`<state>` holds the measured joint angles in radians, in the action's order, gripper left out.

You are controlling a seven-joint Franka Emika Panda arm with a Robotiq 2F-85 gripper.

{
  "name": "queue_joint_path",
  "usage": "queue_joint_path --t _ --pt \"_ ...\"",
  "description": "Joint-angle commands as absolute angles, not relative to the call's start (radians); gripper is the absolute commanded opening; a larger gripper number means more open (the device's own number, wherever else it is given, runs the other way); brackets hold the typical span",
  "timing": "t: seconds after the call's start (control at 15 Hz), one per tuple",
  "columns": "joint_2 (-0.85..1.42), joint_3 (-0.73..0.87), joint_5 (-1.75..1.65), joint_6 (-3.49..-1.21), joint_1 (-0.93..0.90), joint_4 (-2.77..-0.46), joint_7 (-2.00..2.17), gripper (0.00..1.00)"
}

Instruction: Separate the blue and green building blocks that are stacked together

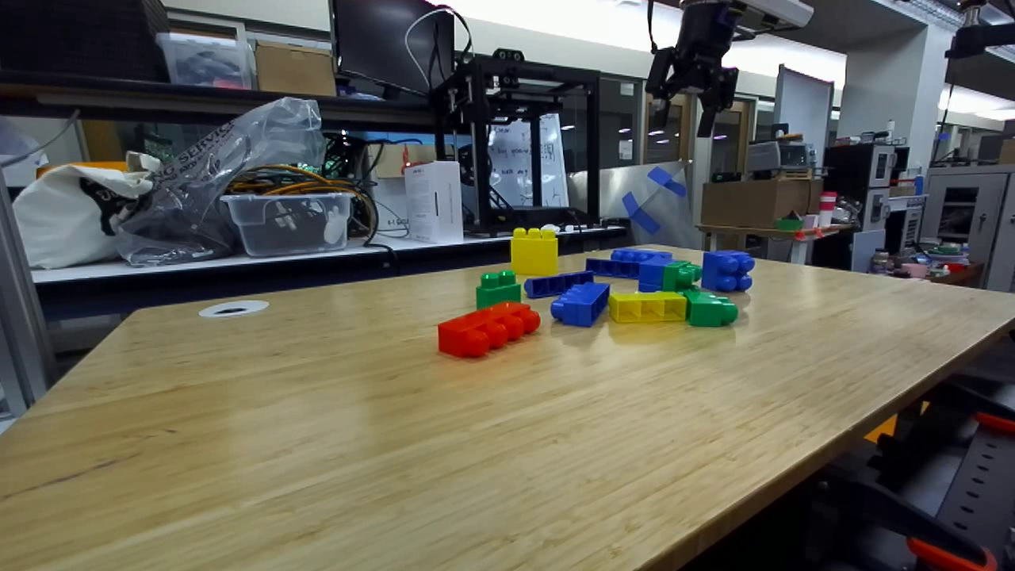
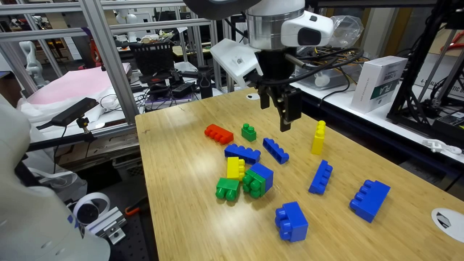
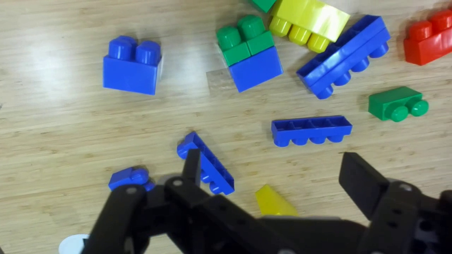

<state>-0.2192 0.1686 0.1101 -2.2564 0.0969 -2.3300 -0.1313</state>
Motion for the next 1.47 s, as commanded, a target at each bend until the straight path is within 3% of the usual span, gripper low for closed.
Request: queue_joint_path --t 0.0,0.8,1.4 --pt "-0.204 0.170 0.172 -2.280 0.078 -2.351 -0.214 1.00" --pt "-0.168 0.168 0.160 -2.262 0.087 -2.354 -0.193 1.00" --pt "-0.058 0.163 0.258 -2.308 0.068 -2.356 -0.459 1.00"
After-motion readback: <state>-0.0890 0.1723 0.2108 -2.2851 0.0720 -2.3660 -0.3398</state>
